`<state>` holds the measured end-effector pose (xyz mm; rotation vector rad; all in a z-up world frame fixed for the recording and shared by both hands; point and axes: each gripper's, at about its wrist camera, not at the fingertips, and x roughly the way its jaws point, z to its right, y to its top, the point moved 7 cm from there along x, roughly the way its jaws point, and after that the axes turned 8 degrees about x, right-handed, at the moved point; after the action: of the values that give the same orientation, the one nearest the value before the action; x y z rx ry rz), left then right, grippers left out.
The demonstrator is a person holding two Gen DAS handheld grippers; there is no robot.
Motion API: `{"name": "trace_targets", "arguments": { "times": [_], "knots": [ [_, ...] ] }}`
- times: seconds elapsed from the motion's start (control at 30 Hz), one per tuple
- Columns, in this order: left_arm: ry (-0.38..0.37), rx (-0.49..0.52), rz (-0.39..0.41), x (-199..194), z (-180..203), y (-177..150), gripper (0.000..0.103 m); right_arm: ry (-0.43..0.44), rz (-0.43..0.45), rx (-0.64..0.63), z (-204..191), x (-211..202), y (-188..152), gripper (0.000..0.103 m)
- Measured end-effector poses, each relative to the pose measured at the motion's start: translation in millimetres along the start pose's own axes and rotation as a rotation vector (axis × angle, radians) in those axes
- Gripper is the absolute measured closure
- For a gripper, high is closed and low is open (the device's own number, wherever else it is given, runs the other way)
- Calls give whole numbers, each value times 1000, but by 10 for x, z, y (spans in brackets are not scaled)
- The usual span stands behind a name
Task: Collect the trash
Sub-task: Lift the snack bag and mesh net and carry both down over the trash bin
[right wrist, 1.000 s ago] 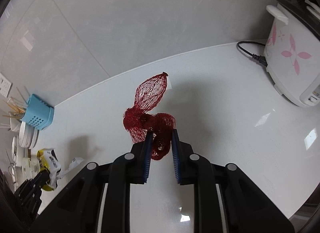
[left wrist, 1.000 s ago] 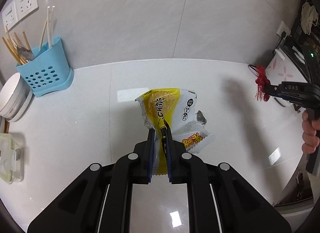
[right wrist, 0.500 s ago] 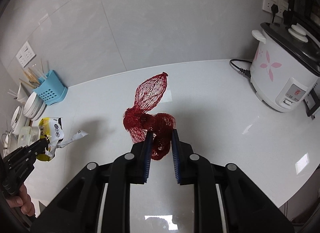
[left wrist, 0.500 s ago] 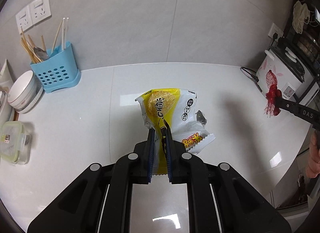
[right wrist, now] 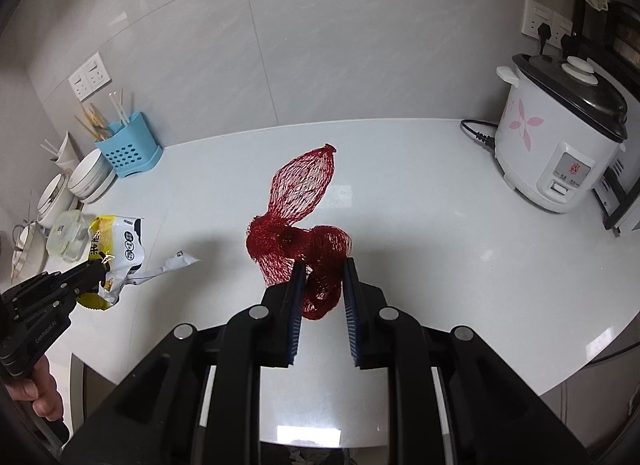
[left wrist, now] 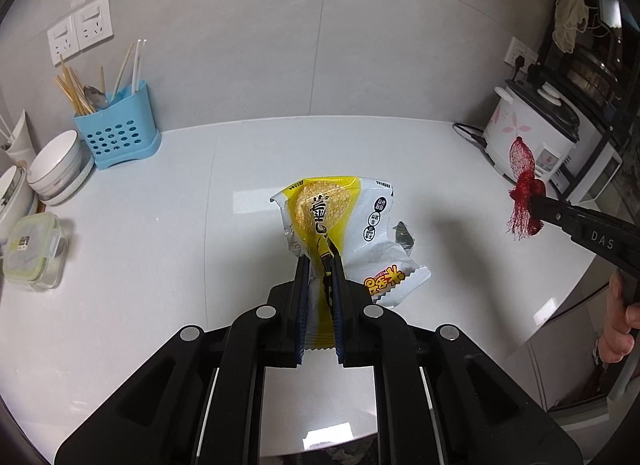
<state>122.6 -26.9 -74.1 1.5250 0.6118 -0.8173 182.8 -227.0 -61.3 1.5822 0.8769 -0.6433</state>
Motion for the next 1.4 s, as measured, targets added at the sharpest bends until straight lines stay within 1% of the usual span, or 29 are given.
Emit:
{"name": "trace_targets", "arguments": {
  "times": [0.2, 0.3, 0.47, 0.63, 0.8, 1.03, 1.2, 1.4],
  "knots": [
    [-8, -8, 11, -206, 131, -202, 93, 2, 9, -40, -1, -183, -279, 85],
    [-13, -8, 12, -305, 204, -334, 93, 14, -4, -59, -15, -239, -457, 85],
    [-13, -12, 6, -449, 306, -601, 93, 10, -1, -99, -27, -359, -737, 85],
    [-24, -15, 4, -552, 406, -871, 93, 34, -16, -114, -34, -452, -1008, 85],
    [-43, -17, 3, -653, 534, -1154, 93, 52, -34, -130, -35, -512, -1314, 85],
    [-84, 0, -18, -799, 793, -1575, 93, 73, -57, -142, -67, -565, -1739, 85],
    [-110, -3, -38, -790, 907, -1851, 93, 86, -77, -158, -94, -552, -2052, 85],
    [-133, -8, -53, -678, 917, -2198, 93, 107, -118, -183, -102, -430, -2429, 85]
  ]
}}
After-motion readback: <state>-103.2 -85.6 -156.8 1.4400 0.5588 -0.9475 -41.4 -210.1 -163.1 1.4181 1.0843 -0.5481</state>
